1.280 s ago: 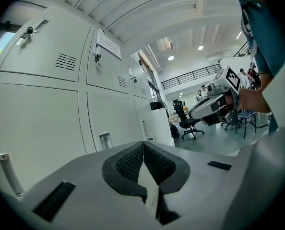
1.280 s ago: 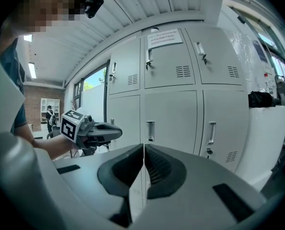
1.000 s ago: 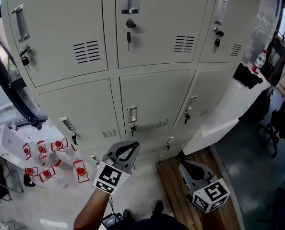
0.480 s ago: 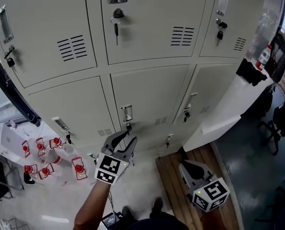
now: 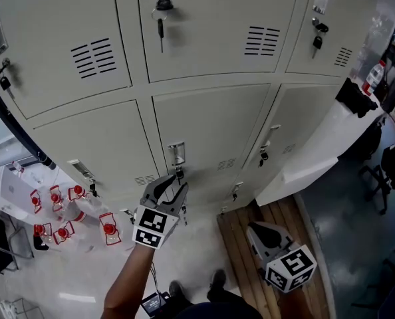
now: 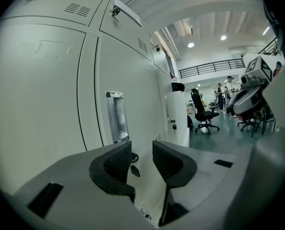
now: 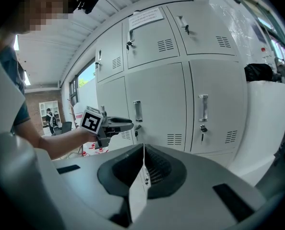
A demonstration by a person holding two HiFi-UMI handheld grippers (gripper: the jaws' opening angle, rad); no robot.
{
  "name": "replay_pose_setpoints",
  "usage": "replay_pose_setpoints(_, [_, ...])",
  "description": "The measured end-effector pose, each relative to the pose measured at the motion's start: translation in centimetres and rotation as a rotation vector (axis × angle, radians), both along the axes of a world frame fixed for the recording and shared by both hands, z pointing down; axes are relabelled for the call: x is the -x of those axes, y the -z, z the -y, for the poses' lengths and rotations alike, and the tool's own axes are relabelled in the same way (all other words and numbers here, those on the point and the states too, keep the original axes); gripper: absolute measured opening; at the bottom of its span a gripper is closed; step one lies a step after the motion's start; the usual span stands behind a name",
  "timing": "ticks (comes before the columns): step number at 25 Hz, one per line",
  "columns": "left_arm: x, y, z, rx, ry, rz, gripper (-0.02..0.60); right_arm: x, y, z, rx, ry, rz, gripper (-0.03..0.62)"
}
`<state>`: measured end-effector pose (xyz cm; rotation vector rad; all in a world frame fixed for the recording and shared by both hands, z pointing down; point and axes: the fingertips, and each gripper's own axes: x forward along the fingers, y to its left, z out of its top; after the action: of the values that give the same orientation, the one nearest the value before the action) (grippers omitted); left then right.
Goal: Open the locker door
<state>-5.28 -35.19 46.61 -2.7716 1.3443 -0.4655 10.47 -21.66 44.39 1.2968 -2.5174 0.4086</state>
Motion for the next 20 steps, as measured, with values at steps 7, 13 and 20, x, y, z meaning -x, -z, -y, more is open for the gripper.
replay_pose_setpoints(7, [-0.4,-1.2,1.1,0.016,0.002,0.007,0.130,-0.5,-1.0,0.3,0.020,-0.004,-0.004,0.037])
replay_pose_setpoints(13, [-0.6,-1.9,1.6,0.019,0.013,0.008,0.130,-1.3,-1.9,0.0,0.037,-0.011,-0.005,0.037])
replay_pose_setpoints(20, [-1.0,-2.4,2.0,0.015,0.025,0.016,0.129,-2.1,-2.8,-0.2,0.058,-0.013,-0.003,0.037])
